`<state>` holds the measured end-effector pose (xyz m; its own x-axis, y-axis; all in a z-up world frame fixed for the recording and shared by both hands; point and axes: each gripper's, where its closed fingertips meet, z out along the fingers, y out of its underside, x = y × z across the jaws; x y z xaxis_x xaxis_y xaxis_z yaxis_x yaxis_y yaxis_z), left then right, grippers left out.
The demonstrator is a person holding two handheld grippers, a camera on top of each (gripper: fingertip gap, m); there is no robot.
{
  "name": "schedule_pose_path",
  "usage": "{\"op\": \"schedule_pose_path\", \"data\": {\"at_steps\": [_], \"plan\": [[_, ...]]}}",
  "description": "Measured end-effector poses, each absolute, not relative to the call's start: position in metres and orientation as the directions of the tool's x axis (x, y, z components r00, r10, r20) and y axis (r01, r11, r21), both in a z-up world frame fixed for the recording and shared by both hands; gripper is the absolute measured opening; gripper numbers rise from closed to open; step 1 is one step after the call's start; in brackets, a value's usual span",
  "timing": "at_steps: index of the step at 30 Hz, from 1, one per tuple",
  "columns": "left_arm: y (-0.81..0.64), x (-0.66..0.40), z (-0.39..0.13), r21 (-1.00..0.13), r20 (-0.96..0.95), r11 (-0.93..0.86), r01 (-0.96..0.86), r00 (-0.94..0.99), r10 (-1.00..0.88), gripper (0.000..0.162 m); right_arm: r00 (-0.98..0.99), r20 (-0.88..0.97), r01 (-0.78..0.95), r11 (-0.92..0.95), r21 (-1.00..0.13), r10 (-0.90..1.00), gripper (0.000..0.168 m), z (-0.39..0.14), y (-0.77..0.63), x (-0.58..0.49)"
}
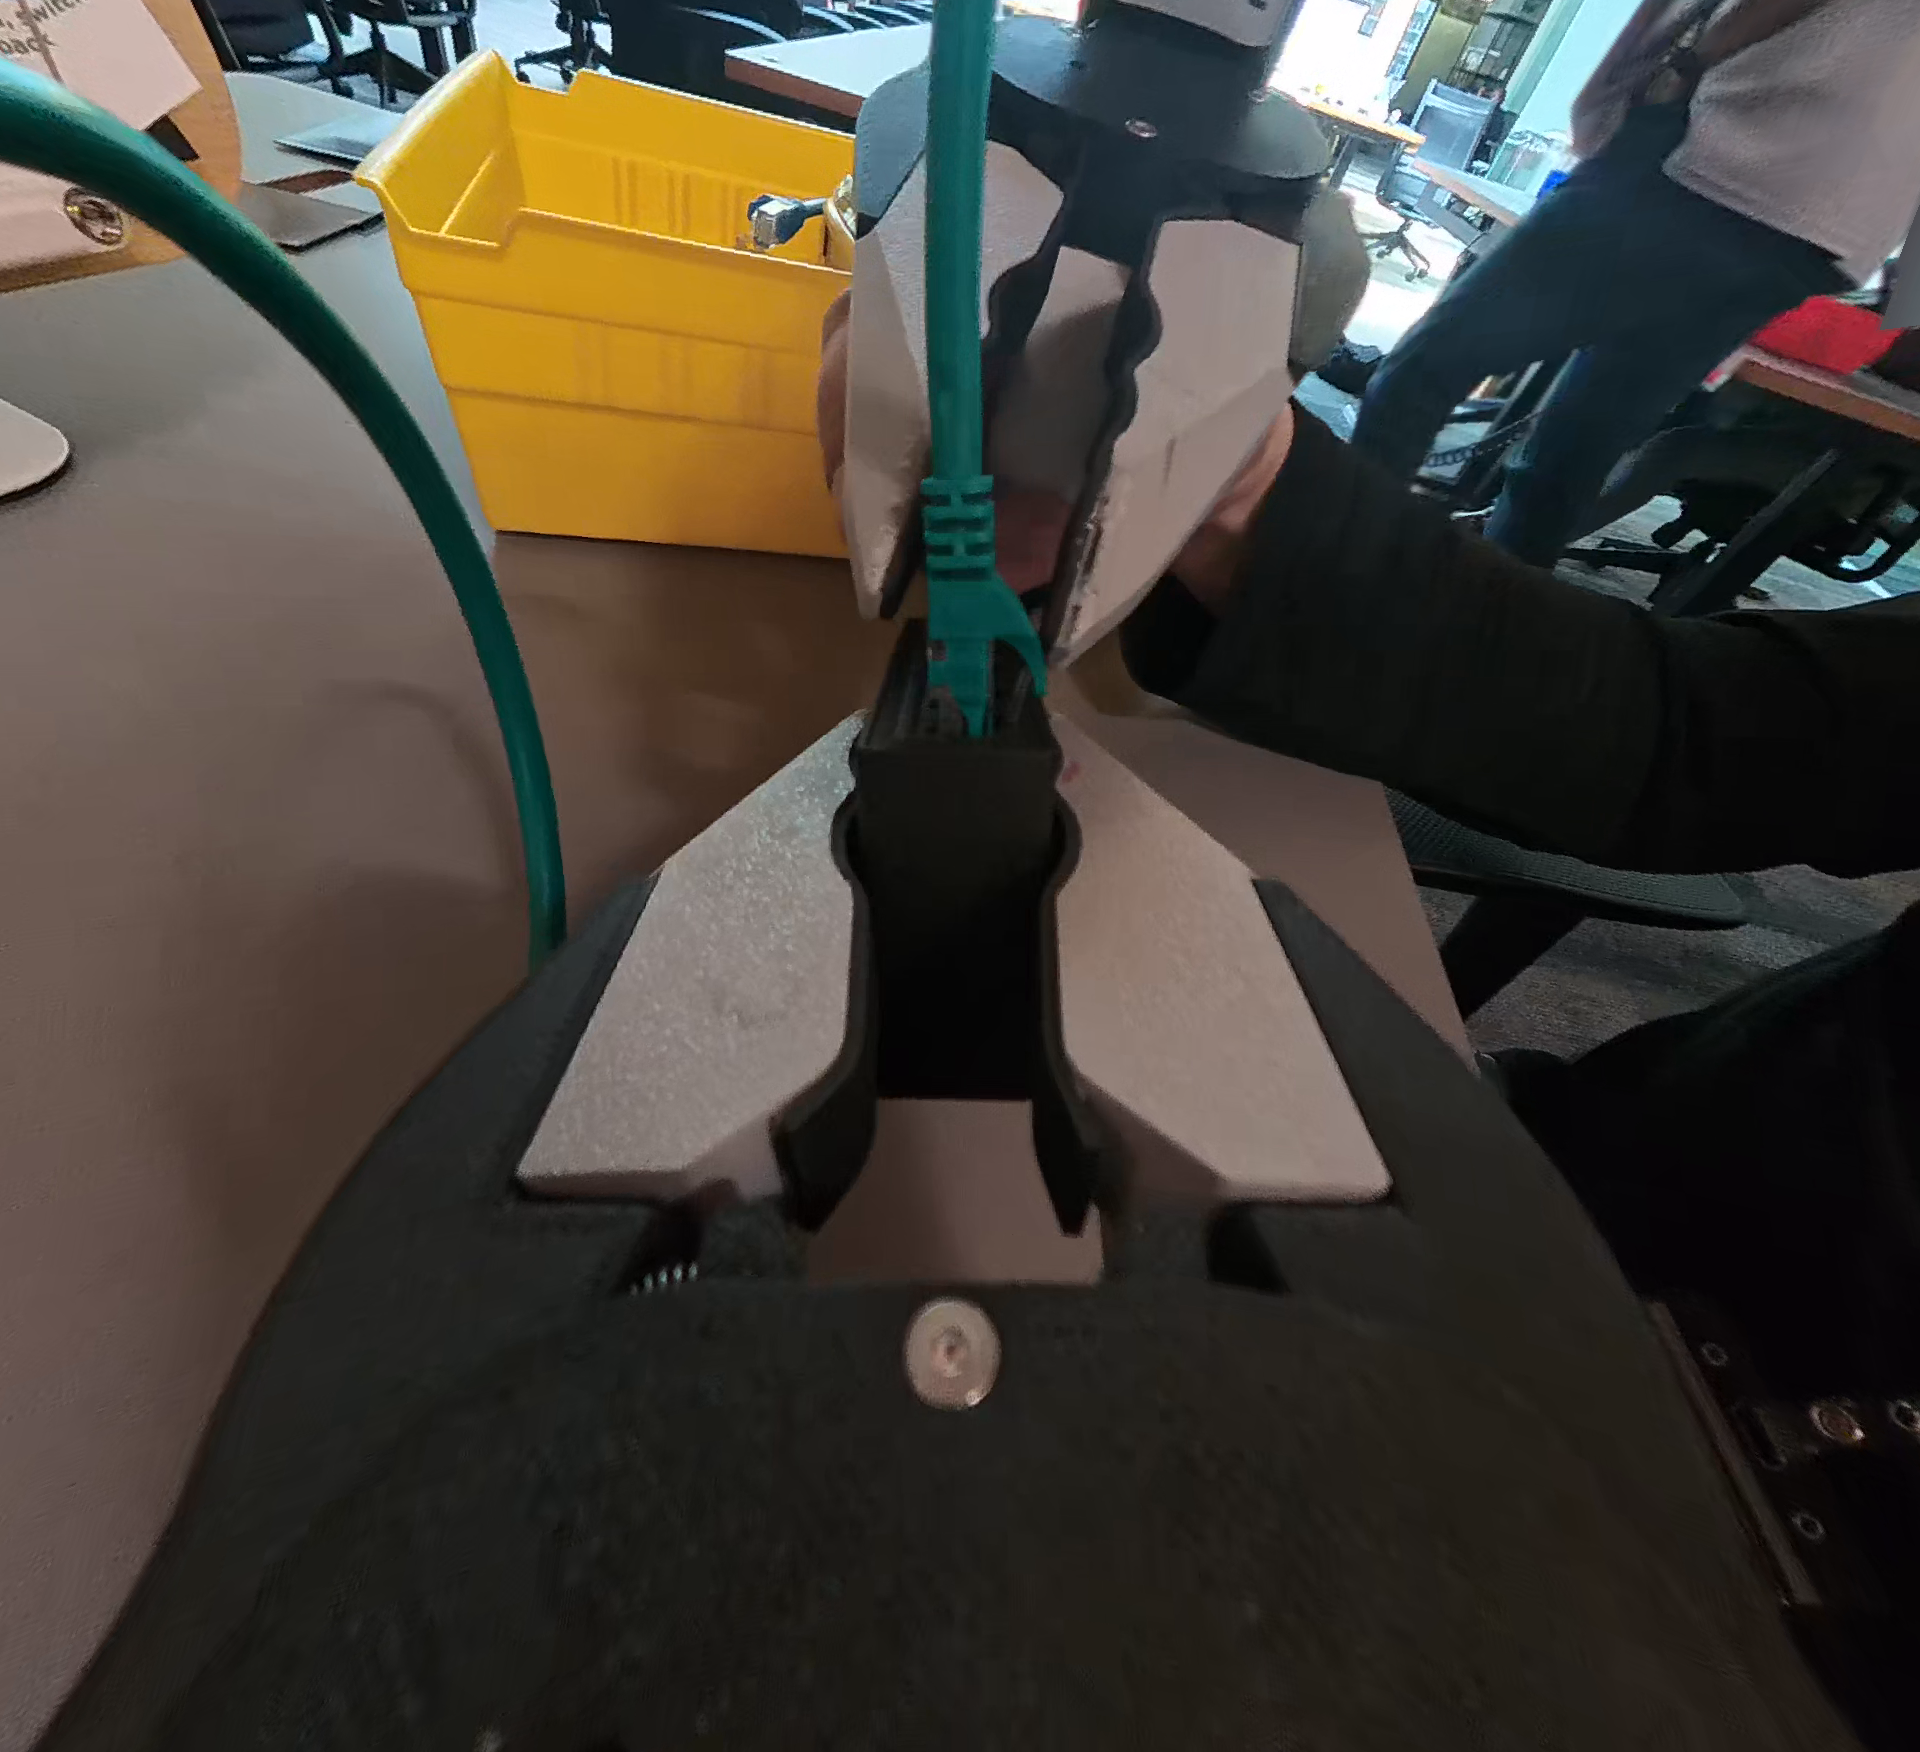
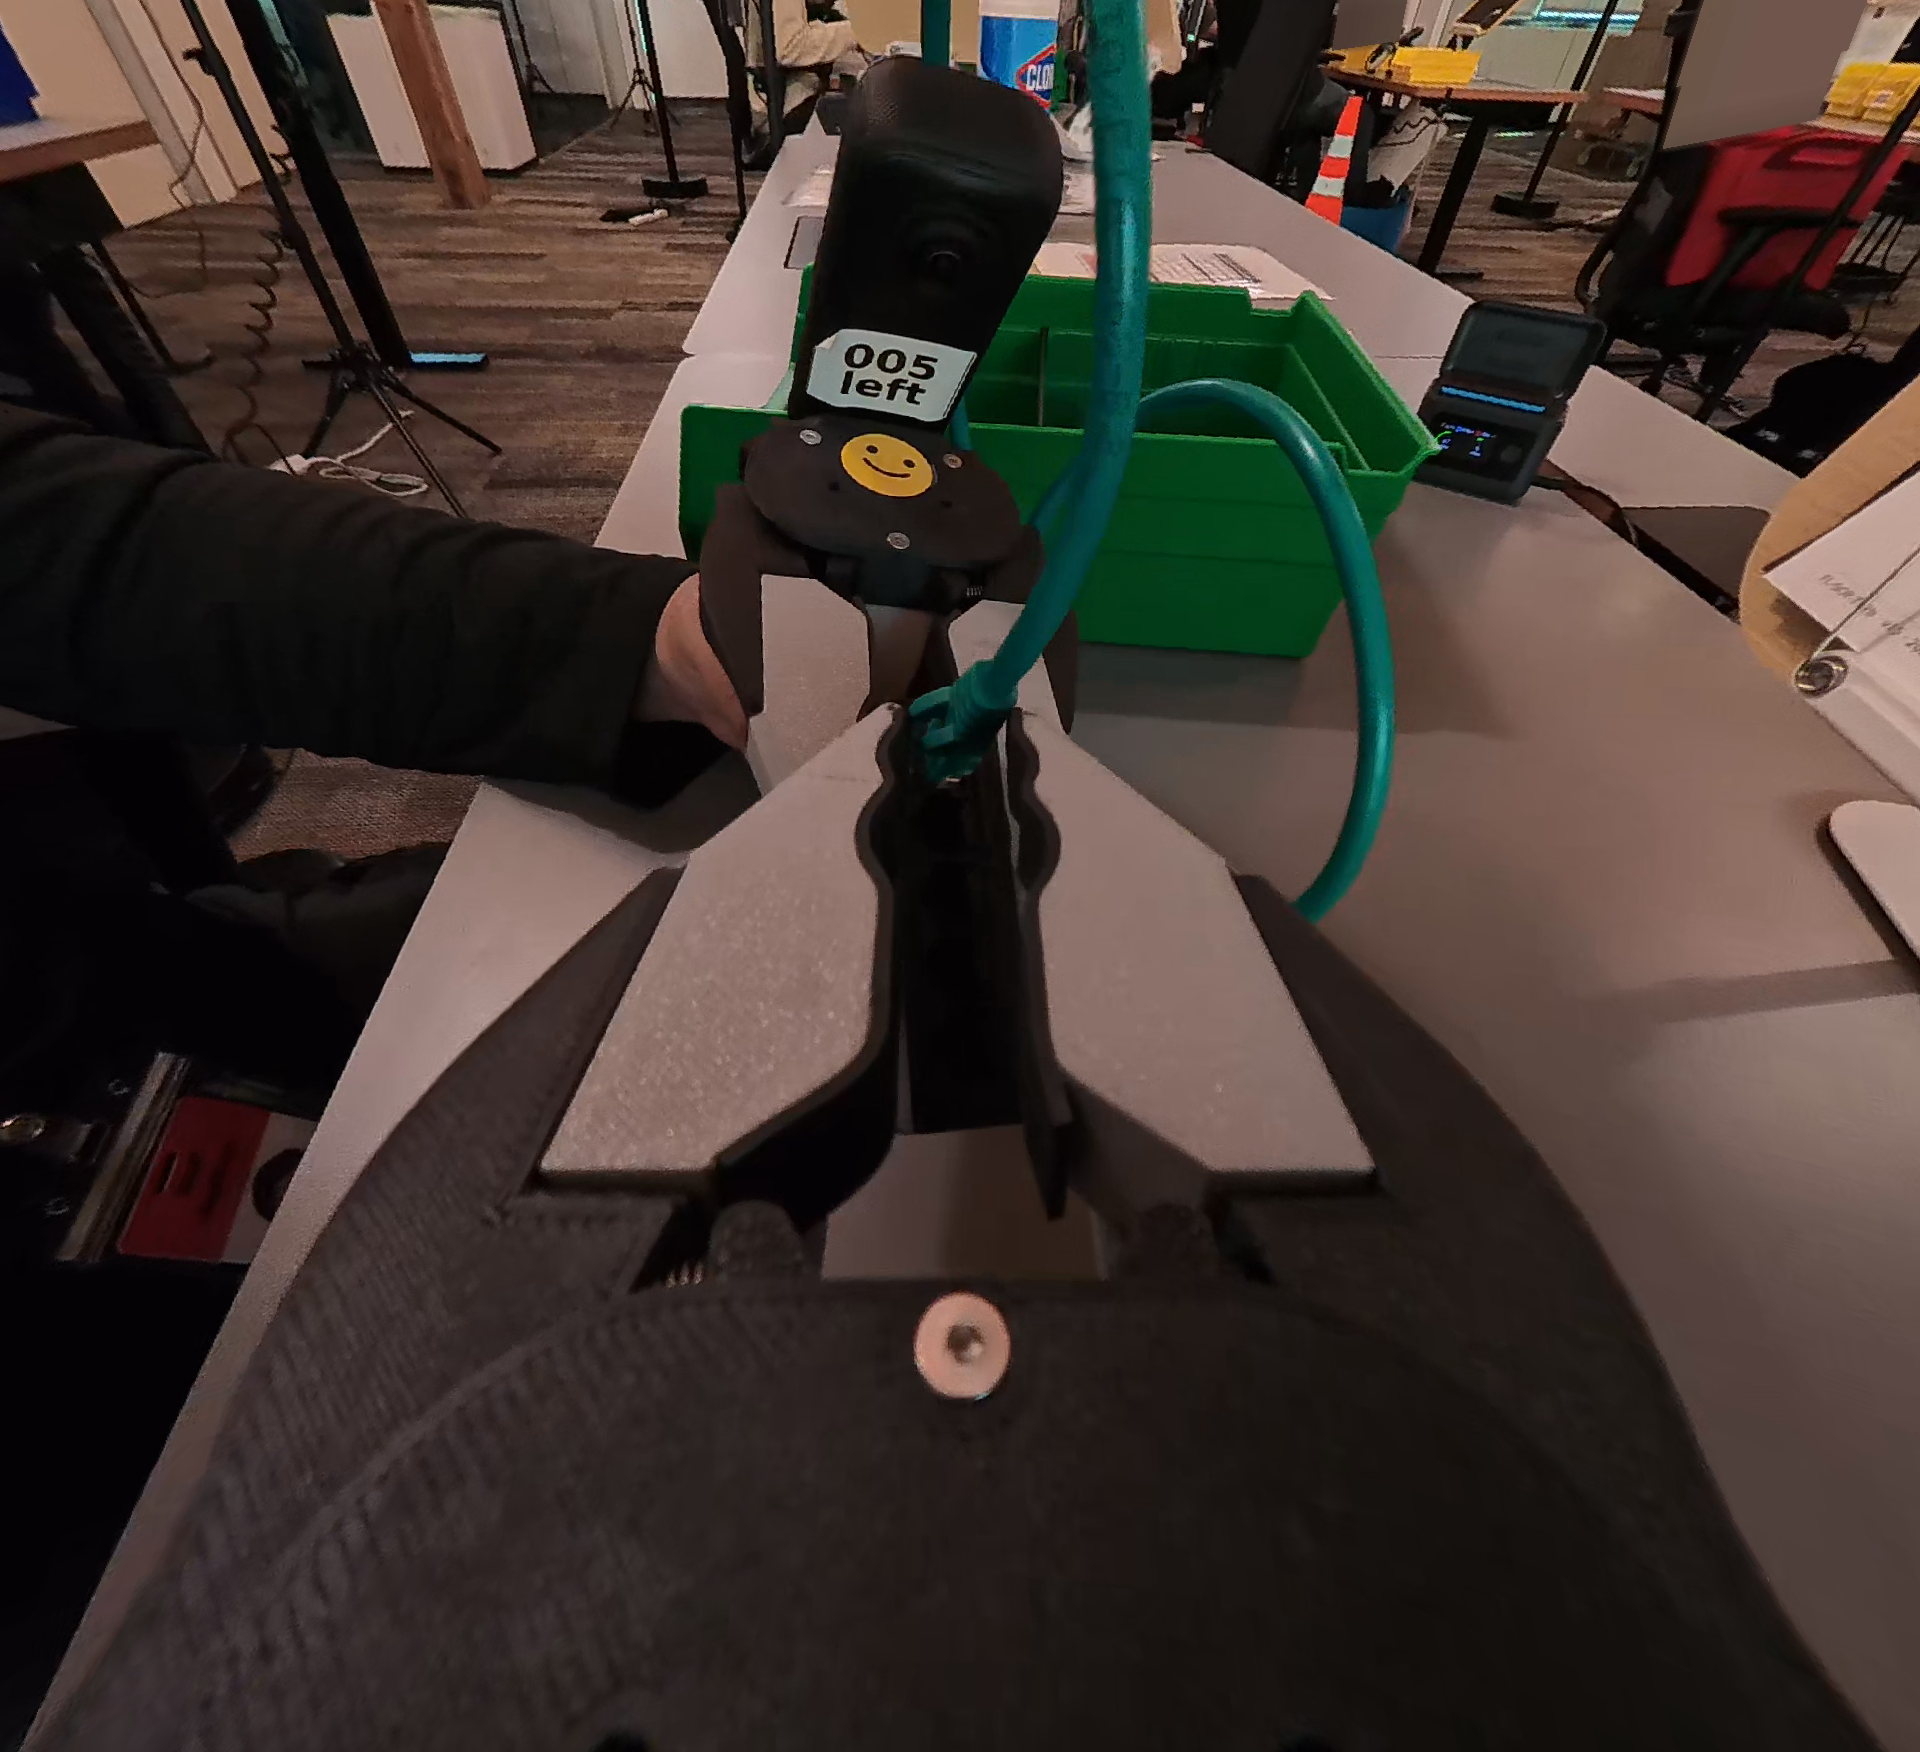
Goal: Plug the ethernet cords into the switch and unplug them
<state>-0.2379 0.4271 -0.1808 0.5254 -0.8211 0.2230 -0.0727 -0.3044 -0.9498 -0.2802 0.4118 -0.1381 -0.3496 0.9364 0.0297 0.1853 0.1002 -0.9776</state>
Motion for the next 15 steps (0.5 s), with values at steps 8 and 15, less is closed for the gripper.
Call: {"op": "schedule_pose_path", "data": {"at_steps": [8,15], "plan": [[0.4228,-0.2331,-0.1875,-0.942,0.206,-0.311,-0.127,0.513,-0.833,0.025,-0.39,0.043,0.181,0.123,-0.976,0.92,0.013,-0.1426,0.4022,-0.2823],[0.4243,-0.2367,-0.185,-0.938,0.244,-0.336,-0.091,0.514,-0.822,0.026,-0.366,0.049,0.176,0.121,-0.977,0.929,0.012,-0.1416,0.4059,-0.2868]]}}
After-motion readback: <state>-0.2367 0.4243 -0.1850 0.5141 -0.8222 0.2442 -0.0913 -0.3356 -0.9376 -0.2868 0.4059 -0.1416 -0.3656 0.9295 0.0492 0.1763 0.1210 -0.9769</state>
